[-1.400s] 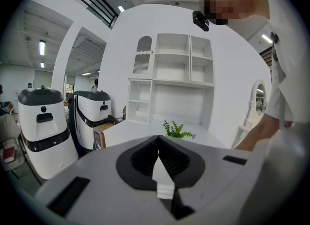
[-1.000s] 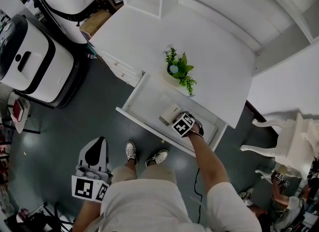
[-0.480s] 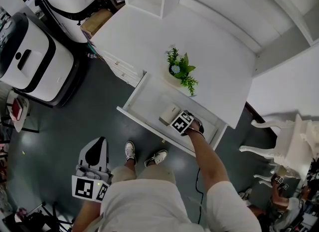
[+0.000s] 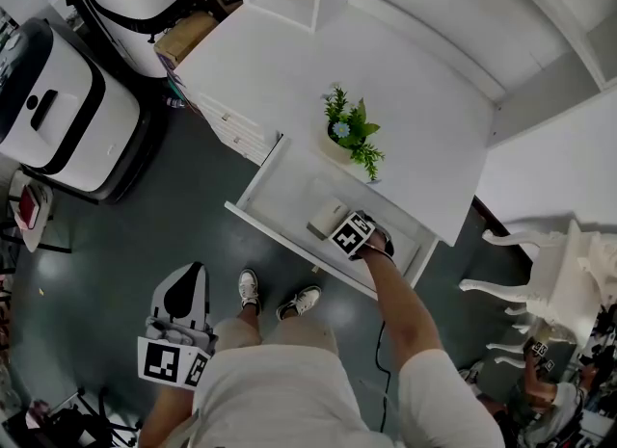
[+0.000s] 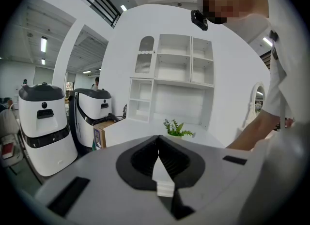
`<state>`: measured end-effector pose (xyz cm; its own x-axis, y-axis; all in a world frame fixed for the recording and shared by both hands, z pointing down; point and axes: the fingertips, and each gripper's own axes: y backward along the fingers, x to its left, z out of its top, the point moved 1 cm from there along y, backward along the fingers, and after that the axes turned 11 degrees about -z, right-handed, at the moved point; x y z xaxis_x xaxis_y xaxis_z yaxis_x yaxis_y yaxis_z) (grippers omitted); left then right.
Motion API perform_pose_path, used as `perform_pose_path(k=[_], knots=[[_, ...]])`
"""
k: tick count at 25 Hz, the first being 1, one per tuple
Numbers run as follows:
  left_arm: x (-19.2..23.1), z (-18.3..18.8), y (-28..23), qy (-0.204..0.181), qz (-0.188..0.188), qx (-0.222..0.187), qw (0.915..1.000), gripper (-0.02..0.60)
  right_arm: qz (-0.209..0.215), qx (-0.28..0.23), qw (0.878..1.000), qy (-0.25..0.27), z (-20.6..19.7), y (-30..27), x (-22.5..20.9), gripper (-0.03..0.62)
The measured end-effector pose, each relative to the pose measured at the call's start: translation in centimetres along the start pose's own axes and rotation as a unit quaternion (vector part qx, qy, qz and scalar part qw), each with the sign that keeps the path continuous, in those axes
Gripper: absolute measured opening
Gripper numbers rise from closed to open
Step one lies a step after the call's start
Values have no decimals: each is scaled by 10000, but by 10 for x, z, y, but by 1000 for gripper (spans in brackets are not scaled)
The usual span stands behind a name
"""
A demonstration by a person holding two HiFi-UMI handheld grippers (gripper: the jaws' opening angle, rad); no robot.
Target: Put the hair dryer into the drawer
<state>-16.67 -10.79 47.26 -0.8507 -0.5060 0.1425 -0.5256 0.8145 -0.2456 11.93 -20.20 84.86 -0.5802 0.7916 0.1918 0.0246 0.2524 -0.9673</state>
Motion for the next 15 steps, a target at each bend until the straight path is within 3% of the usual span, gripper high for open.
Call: perform_pose_path(k=[15], knots=[[0,-1,2,-9,-193,-29,9998,17,-267,-152,9993,-203,-1,10,-1,241]])
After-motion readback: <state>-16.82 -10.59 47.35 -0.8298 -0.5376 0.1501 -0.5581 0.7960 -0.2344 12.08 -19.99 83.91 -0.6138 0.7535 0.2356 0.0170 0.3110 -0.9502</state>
